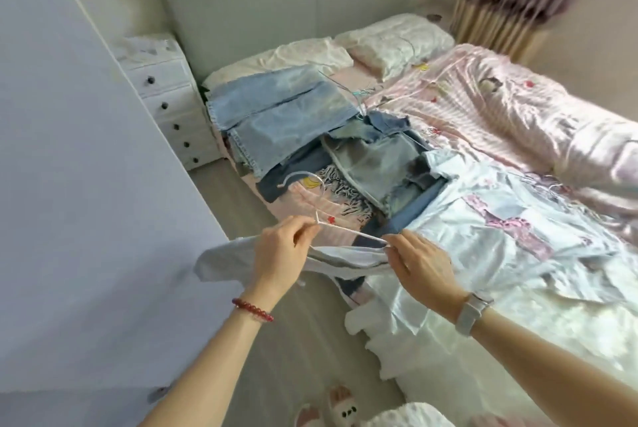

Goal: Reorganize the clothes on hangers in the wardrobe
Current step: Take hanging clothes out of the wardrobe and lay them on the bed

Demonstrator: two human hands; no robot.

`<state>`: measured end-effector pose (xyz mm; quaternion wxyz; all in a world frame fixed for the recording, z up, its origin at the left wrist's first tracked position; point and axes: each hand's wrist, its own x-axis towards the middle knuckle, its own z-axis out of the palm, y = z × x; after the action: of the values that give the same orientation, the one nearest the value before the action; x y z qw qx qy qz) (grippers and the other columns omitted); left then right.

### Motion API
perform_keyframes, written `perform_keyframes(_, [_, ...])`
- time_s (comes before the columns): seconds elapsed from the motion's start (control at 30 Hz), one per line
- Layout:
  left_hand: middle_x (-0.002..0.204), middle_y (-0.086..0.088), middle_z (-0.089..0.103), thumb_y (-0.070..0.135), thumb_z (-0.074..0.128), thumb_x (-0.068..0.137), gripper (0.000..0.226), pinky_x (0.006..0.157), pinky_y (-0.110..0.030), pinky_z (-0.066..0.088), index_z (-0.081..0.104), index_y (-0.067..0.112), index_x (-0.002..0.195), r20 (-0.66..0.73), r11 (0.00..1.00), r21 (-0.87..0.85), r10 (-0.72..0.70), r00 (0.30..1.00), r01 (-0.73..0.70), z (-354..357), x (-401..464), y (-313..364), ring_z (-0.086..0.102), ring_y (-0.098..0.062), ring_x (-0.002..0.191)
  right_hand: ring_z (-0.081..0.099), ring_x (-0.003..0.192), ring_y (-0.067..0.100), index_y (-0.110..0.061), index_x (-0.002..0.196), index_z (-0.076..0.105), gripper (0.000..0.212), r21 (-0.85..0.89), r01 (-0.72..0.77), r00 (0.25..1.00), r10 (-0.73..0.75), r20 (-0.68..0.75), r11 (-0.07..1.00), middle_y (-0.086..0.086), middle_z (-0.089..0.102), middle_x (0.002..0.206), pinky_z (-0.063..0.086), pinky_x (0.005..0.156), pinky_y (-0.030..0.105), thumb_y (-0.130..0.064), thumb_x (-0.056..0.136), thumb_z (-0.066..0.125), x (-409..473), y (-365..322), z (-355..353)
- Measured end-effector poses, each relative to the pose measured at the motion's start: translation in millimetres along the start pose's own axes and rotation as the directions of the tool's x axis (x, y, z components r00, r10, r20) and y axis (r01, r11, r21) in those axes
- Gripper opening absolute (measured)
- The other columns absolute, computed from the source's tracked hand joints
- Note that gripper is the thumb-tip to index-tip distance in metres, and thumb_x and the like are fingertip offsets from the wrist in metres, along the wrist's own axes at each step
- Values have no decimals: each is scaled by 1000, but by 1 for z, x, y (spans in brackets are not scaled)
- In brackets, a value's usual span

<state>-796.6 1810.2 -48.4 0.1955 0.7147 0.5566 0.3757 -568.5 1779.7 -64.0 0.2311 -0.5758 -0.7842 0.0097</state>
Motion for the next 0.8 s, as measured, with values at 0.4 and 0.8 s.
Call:
perform_keyframes(0.4, [131,-11,52,19,59,87,36,107,-53,24,58,13,123,-103,980,171,120,987,-101,56,113,41,40,-32,128,42,51,1,-13,108,61,19,210,-408,848,454,-275,889,-13,54,65,34,54,25,-15,92,50,51,44,-6])
perform_keyframes(0.8, [155,-6,12,32,40,96,52,114,-42,9,25,20,144,333,935,354,-119,936,-7,229,283,12,8,-24,141,58,67,26,-16,111,61,22,433,-629,667,735,-126,645,14,67,81,43,58,30,-21,92,51,225,276,48])
